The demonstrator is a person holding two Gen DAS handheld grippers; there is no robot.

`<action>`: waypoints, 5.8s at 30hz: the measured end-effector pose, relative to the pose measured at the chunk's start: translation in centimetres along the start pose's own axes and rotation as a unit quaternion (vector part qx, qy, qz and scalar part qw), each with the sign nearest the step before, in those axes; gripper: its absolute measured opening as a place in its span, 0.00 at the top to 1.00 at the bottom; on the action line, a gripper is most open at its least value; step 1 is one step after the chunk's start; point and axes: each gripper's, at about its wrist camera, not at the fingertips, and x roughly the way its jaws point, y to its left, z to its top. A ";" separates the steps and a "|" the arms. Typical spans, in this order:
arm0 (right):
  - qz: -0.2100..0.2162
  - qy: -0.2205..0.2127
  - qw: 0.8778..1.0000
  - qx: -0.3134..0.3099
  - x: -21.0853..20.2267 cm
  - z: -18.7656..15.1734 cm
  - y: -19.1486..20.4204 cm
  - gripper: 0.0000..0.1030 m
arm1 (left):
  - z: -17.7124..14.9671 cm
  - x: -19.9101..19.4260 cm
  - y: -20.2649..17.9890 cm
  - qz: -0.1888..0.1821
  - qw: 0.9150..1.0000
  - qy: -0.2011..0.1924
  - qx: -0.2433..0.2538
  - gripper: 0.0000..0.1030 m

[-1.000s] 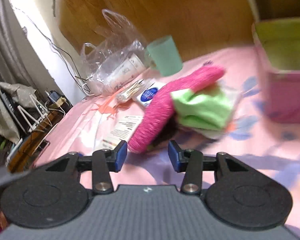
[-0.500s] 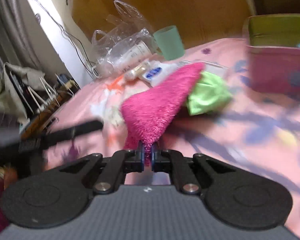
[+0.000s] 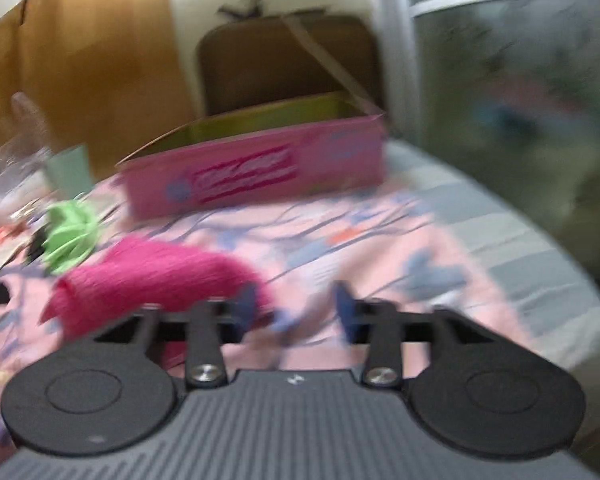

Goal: Organize soft objects
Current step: 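Grasp the pink towel edge with the left gripper, then lower the pink towel into the tin and open the left gripper, then reach the right gripper to the white tag card and grasp it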

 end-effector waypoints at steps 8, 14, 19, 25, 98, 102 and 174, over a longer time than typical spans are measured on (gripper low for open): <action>0.095 -0.038 0.995 0.015 -1.8 -0.3 0.4 0.40 | -0.1 0.6 -1.3 -0.007 1.000 0.015 0.004 0.22; 0.129 -0.021 0.991 -0.037 -1.4 -1.3 2.9 0.17 | 0.1 0.6 -1.5 -0.011 1.000 0.017 -0.004 0.17; 0.136 0.000 0.989 -0.063 0.2 -1.1 5.2 0.09 | 0.8 1.1 -1.7 -0.024 0.999 0.022 -0.016 0.14; 0.117 0.004 0.990 -0.082 1.1 -1.4 5.8 0.07 | 2.7 2.6 -3.9 -0.051 0.998 0.027 0.012 0.07; -0.023 -0.095 0.993 -0.062 7.9 7.9 8.0 0.13 | 13.2 10.1 -1.8 0.118 0.992 -0.030 0.019 0.17; -0.004 -0.070 0.996 -0.050 7.6 7.0 8.7 0.12 | 11.3 8.0 -1.4 0.136 0.990 -0.035 0.027 0.16; 0.332 0.124 0.934 -0.047 16.5 4.8 31.8 0.60 | 5.1 -1.3 28.4 -0.021 0.968 -0.023 -0.249 0.54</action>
